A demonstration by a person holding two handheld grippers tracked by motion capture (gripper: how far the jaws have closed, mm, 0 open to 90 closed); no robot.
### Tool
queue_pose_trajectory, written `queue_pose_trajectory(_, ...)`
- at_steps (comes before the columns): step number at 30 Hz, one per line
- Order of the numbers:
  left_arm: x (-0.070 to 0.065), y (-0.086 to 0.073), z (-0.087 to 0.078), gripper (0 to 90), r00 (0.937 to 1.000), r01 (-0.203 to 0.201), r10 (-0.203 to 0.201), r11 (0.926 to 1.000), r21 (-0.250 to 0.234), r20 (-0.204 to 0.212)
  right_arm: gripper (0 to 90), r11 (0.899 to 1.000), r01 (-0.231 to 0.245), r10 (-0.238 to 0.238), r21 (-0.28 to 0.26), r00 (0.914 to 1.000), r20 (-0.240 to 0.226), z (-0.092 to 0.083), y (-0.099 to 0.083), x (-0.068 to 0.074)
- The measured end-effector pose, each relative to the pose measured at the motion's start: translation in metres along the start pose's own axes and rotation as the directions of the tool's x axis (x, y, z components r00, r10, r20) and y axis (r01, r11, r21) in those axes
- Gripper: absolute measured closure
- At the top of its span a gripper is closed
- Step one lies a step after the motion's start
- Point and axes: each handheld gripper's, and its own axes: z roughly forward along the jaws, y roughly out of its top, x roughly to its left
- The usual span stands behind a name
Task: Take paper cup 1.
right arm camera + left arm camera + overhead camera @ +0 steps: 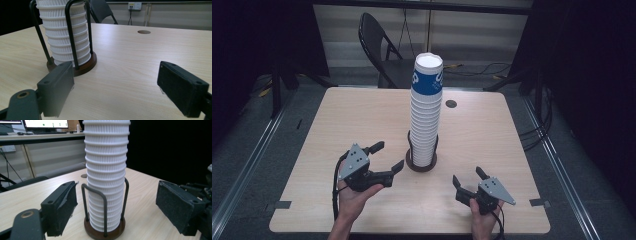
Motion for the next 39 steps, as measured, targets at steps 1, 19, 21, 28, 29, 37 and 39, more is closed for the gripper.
queue_pose_trajectory(1, 0.001, 0.003, 0.001, 16.9, 0.9999, -0.002, 0.002, 0.9999, -0.013, 0.016, 13.4, 1.000, -0.003, 0.003, 0.002, 1.0000, -0.002, 0.000, 0.000, 0.000)
queue_pose_trajectory(19, 0.010, 0.043, 0.007, 16.9, 0.9995, -0.003, 0.004, 0.9987, -0.051, 0.030, 13.5, 1.000, -0.014, 0.014, -0.001, 0.9999, -0.004, 0.000, 0.000, -0.001)
queue_pose_trajectory(21, 0.011, 0.049, 0.008, 18.1, 0.9986, -0.023, 0.025, 0.9983, -0.053, 0.047, 13.5, 1.000, -0.015, 0.015, -0.002, 0.9999, -0.005, 0.000, 0.000, -0.001)
queue_pose_trajectory(28, 0.011, 0.066, 0.009, 18.8, 0.9981, -0.035, 0.038, 0.9968, -0.072, 0.048, 13.5, 1.000, -0.008, 0.008, 0.001, 1.0000, -0.003, 0.000, 0.000, -0.001)
queue_pose_trajectory(29, 0.011, 0.069, 0.009, 18.8, 0.9982, -0.033, 0.037, 0.9966, -0.076, 0.047, 13.5, 1.000, -0.008, 0.008, 0.001, 1.0000, -0.003, 0.000, 0.000, -0.001)
queue_pose_trajectory(37, 0.014, 0.092, 0.014, 18.8, 0.9969, -0.052, 0.055, 0.9968, -0.062, 0.056, 13.5, 1.000, -0.012, 0.012, 0.002, 0.9999, -0.004, 0.000, 0.000, -0.001)
queue_pose_trajectory(39, 0.015, 0.096, 0.015, 18.1, 0.9964, -0.056, 0.060, 0.9964, -0.063, 0.061, 13.6, 1.000, -0.014, 0.014, -0.001, 0.9999, -0.004, 0.000, 0.000, -0.001)
